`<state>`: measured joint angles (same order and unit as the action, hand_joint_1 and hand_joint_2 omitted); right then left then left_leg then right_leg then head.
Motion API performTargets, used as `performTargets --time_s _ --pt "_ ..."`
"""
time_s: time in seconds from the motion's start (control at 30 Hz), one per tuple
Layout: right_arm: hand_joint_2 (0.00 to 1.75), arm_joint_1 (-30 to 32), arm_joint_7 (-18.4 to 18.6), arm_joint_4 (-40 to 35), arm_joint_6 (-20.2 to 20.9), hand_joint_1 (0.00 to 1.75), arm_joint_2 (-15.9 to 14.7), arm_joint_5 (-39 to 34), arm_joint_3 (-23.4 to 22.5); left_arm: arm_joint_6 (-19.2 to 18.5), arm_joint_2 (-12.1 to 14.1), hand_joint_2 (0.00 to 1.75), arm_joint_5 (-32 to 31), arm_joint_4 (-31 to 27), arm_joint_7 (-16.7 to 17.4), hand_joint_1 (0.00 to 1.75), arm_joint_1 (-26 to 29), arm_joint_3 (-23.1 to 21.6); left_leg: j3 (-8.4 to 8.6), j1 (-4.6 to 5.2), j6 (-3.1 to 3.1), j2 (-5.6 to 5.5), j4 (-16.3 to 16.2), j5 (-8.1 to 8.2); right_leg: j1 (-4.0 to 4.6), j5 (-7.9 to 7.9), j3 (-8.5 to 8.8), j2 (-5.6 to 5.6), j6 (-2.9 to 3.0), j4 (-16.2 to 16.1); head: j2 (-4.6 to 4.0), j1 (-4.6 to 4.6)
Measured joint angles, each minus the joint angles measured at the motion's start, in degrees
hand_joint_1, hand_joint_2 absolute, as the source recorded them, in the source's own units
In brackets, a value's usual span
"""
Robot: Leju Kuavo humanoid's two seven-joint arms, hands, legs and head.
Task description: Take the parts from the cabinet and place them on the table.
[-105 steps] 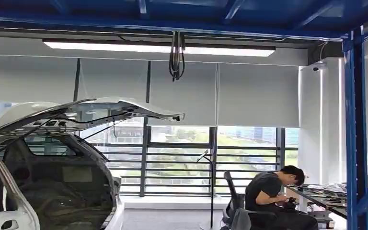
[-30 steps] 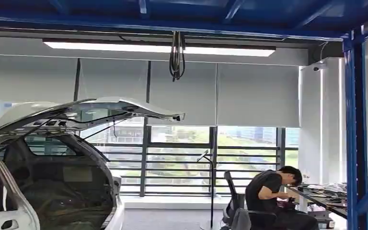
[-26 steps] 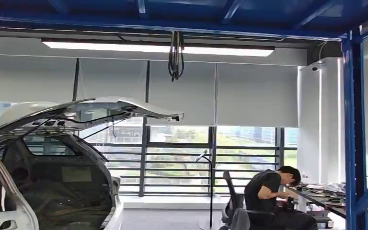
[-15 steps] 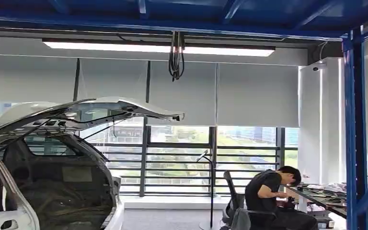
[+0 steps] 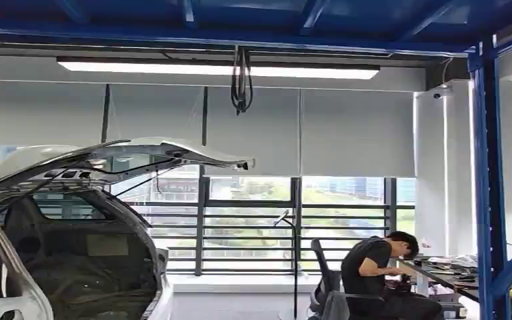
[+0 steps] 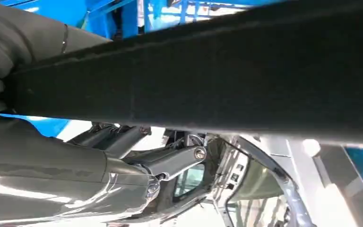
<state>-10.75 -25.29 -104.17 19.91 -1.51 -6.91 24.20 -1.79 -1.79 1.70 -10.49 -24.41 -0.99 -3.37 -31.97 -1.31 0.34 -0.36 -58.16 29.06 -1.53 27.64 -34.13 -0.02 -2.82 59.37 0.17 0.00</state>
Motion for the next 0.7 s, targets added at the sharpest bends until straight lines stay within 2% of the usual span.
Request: performTargets --time_s 0.03,0.13,0.17,0.2,0.23,0.3,0.33,0.37,0.4,0.47,0.5,0.53,0.63,0.67,0.7 --pt "1.75 -0.1 0.0 0.0 0.0 1.75 0.0 0.0 0.0 0.0 0.1 0.0 0.0 0.0 0.0 0.0 0.0 0.0 -0.27 0.42 -0.41 0.01 -0.4 0.14 0.37 0.31 0.24 0.14 0.41 -0.8 0.0 -0.07" --pt "1.75 0.2 0.0 0.1 0.0 1.75 -0.2 0.0 0.0 0.0 0.2 0.0 0.1 0.0 0.0 0.0 0.2 0.2 -0.16 0.22 -1.22 0.06 0.1 0.0 0.55 0.6 -0.18 0.45 1.57 -0.2 0.02 0.02" --pt "1.75 0.1 0.0 0.0 0.0 1.75 -0.2 0.0 0.0 0.0 0.2 0.0 0.2 0.0 -0.1 0.0 0.2 0.3 -0.12 0.17 -1.56 0.04 0.0 0.31 0.36 0.44 0.02 0.4 2.1 -0.5 0.02 0.02" --pt "1.75 0.1 0.0 0.0 0.0 1.75 -0.2 0.0 0.0 0.0 0.3 0.0 0.2 0.0 -0.1 0.0 0.2 0.4 -0.42 0.14 -1.72 0.09 -0.9 1.35 0.25 0.39 0.18 0.3 2.53 -0.7 0.02 0.04" --pt "1.75 0.0 0.0 0.0 0.0 1.75 -0.2 0.0 0.0 0.0 0.3 0.0 0.2 0.0 -0.2 0.0 0.2 0.5 -1.73 0.15 -1.77 0.08 -3.9 3.26 0.26 0.46 0.18 0.19 2.93 -0.7 0.02 0.04" --pt "1.75 0.1 0.0 0.0 0.0 1.75 -0.2 0.0 0.0 0.0 0.3 0.0 0.2 0.0 -0.2 0.0 0.2 0.5 -6.09 0.13 -1.89 0.09 -13.0 7.36 0.5 0.56 0.16 0.1 3.16 -0.7 0.02 0.04" --pt "1.75 0.2 0.0 0.0 0.1 1.75 -0.2 0.0 0.0 0.0 0.3 0.0 0.3 0.0 -0.2 0.0 0.4 0.5 -8.07 0.14 -1.91 0.08 -16.9 8.43 0.6 0.6 0.17 0.12 3.23 -0.7 0.02 0.04" --pt "1.75 0.2 0.0 0.0 0.2 1.75 -0.3 0.1 0.0 0.0 0.3 0.0 0.4 0.0 -0.2 0.0 0.5 0.6 -8.8 0.14 -1.88 0.08 -18.1 8.07 0.67 0.64 0.27 0.16 3.27 -0.7 0.02 0.04" --pt "1.75 0.2 0.0 0.0 0.4 1.75 -0.3 0.1 0.0 0.0 0.3 0.0 0.5 0.0 -0.2 0.0 0.5 0.7 -8.34 0.14 -1.81 0.08 -16.5 6.45 0.69 0.69 0.36 0.25 3.3 -0.7 0.02 0.04" --pt "1.75 0.1 -0.1 0.0 0.6 1.75 -0.4 0.1 0.0 0.0 0.4 0.0 0.7 0.0 -0.1 0.0 0.4 0.7 -4.35 0.14 -1.47 0.09 -7.1 0.67 0.67 0.82 0.79 0.39 3.14 -0.6 0.02 0.04" --pt "1.75 0.1 -0.1 0.0 0.8 1.75 -0.4 0.1 0.0 -0.1 0.4 0.0 0.7 0.0 0.0 0.0 0.4 0.8 -2.52 0.14 -1.21 0.07 -2.7 -1.42 0.67 0.96 0.91 0.45 2.96 -0.5 0.02 0.04" --pt "1.75 0.0 -0.3 0.0 0.9 1.75 -0.5 0.1 0.0 -0.1 0.5 0.0 0.7 0.0 0.4 0.0 0.4 0.9 -2.09 0.43 -1.13 0.0 -1.9 -1.05 1.1 1.07 0.74 0.54 2.66 -0.3 0.02 0.02" --pt "1.75 0.0 -0.7 0.0 0.9 1.75 -0.8 0.0 0.0 -0.2 0.5 0.0 0.9 0.0 0.9 0.0 0.4 1.2 -2.28 0.61 -0.63 -0.13 -1.5 -0.85 0.92 0.6 0.36 0.55 1.72 -0.4 0.02 0.04" --pt "1.75 0.0 -0.8 0.0 1.0 1.75 -0.9 0.0 0.0 -0.2 0.5 0.0 0.9 0.0 1.3 0.0 0.5 1.2 -2.24 0.43 -0.11 -0.07 -1.0 -1.2 0.93 0.57 0.37 0.57 1.33 -0.5 0.02 0.04" --pt "1.75 0.0 -1.0 -0.1 1.0 1.75 -1.1 -0.1 0.0 -0.2 0.5 0.0 1.0 0.0 1.6 0.0 0.5 1.3 -2.23 0.28 0.3 0.14 -0.8 -1.48 0.78 1.78 0.31 0.36 1.03 0.1 0.02 0.02"
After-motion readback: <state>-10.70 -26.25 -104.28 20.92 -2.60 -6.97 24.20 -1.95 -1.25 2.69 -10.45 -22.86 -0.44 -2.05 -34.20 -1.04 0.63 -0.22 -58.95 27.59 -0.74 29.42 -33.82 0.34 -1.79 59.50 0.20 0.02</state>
